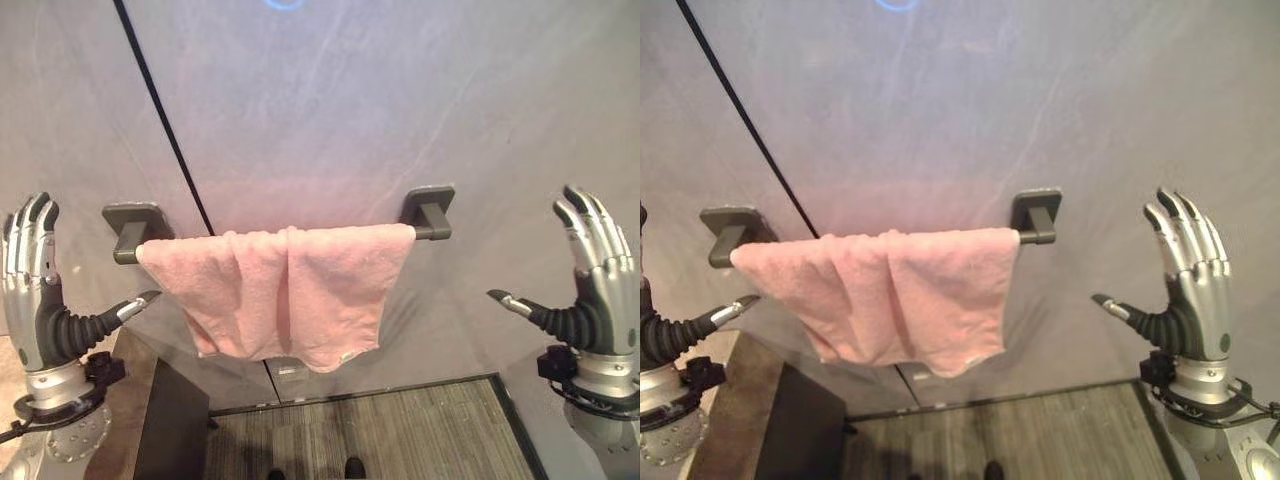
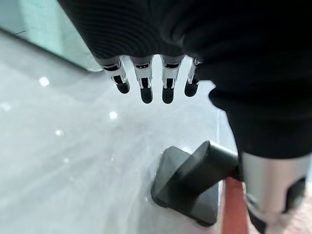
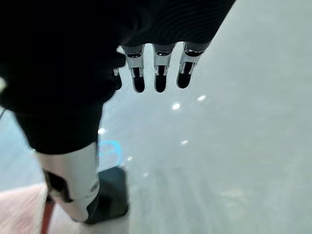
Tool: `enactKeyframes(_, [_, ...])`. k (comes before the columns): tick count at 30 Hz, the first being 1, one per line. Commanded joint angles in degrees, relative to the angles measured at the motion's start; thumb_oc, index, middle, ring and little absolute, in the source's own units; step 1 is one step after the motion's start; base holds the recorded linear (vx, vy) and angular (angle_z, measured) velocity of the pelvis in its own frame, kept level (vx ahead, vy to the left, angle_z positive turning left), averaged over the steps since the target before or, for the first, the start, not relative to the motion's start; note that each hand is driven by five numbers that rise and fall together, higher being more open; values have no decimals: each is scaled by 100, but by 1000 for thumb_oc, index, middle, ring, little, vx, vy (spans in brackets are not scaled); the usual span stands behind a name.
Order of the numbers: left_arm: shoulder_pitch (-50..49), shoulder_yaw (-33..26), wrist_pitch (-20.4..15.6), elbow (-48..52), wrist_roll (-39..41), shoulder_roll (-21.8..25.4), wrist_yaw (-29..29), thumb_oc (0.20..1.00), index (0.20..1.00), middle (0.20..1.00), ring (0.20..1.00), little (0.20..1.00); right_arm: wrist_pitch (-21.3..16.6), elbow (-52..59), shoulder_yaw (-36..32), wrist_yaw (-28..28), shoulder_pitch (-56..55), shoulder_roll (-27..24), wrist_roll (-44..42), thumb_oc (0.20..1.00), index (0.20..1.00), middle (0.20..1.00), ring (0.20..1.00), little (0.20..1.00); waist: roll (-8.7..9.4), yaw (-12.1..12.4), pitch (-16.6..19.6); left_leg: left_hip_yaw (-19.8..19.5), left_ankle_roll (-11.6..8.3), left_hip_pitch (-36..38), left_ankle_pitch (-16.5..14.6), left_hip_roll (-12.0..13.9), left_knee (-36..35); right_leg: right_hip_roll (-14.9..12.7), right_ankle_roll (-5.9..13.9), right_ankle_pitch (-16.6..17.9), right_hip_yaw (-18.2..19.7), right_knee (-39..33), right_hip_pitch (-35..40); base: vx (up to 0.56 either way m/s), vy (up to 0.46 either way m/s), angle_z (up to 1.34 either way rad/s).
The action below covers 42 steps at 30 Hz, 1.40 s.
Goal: Put brush and paste in cup on sink, flatten towel.
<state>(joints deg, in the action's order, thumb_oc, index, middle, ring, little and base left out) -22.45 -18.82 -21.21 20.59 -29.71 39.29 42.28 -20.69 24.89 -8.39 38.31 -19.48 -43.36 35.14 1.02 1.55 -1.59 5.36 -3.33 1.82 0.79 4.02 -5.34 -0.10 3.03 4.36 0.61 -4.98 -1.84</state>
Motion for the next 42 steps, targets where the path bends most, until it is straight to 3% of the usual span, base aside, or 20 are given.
enactKeyframes(1, [103, -65, -236, 125, -211, 657, 76, 1000, 1000, 1000, 1000, 1000, -66, 345, 153, -103, 366, -394, 194, 1000, 1000, 1000, 1000, 1000, 149, 33, 65, 54, -235, -152, 262, 67, 34, -496, 595, 57, -165, -2, 252, 0, 0, 0])
enactKeyframes(2, [63, -7, -289, 102, -256, 983, -35, 1000, 1000, 1000, 1000, 1000, -98, 436, 324, -252, 457, -687, 193, 1000, 1000, 1000, 1000, 1000, 147, 45, 41, 56, -232, -151, 267, 71, 34, -502, 598, 62, -173, -2, 243, 0, 0, 0])
enactKeyframes(12, [-360, -176, -250, 34, -656, 2047, -281, 1000, 1000, 1000, 1000, 1000, -214, 895, 694, -465, 759, -1480, 123, 1000, 1000, 1000, 1000, 1000, 153, 64, -112, 3, -168, -124, 310, 20, 34, -521, 611, 83, -285, 32, 287, -8, 11, 2])
enactKeyframes(25, [-168, 152, -335, 98, -648, 2586, -793, 1000, 1000, 1000, 1000, 1000, -162, 1002, 1372, -928, 1501, -2139, 20, 1000, 1000, 1000, 1000, 1000, 136, 23, -264, -19, -52, -62, 223, -122, 34, -634, 632, 53, -229, 142, 267, -9, 34, 5])
enactKeyframes(28, [-219, 218, -377, 29, -668, 2752, -1003, 1000, 1000, 1000, 1000, 1000, -145, 901, 1572, -1220, 1627, -2351, -19, 1000, 1000, 1000, 1000, 1000, 127, 17, -263, 30, -40, -15, 198, -136, 34, -641, 634, 57, -177, 141, 274, 6, 11, 0])
enactKeyframes(29, [-292, 260, -407, 2, -719, 2938, -1226, 1000, 1000, 1000, 1000, 1000, -147, 842, 1725, -1546, 1759, -2649, -58, 1000, 1000, 1000, 1000, 1000, 128, 17, -253, 65, -37, 12, 178, -143, 34, -640, 641, 68, -149, 121, 282, 15, 7, -3])
enactKeyframes(31, [-308, 242, -406, 4, -714, 2927, -1234, 1000, 1000, 1000, 1000, 1000, -140, 835, 1767, -1558, 1806, -2655, -69, 1000, 1000, 1000, 1000, 1000, 124, 13, -255, 77, -37, 17, 174, -142, 34, -638, 642, 72, -137, 117, 283, 17, 12, -10])
enactKeyframes(32, [-480, 172, -468, 12, -747, 3335, -1636, 1000, 1000, 1000, 1000, 1000, -247, 925, 1854, -1910, 2194, -3183, -288, 1000, 1000, 1000, 1000, 1000, 105, 0, -239, 147, -34, 46, 156, -149, 34, -646, 650, 89, -92, 105, 284, 19, 16, -20])
enactKeyframes(33, [-496, 150, -467, 17, -736, 3329, -1648, 1000, 1000, 1000, 1000, 1000, -243, 928, 1873, -1926, 2222, -3185, -305, 1000, 1000, 1000, 1000, 1000, 104, -6, -242, 151, -33, 47, 155, -148, 34, -646, 650, 89, -88, 106, 283, 19, 17, -24])
enactKeyframes(42, [-704, 115, -769, 268, 163, 4135, -2950, 1000, 1000, 1000, 1000, 1000, -305, 1076, 3047, -3301, 3724, -4188, -1250, 1000, 1000, 1000, 1000, 1000, 16, -10, -287, 238, -43, 90, 138, -150, 34, -654, 638, 76, -70, 106, 279, 2, 1, -4])
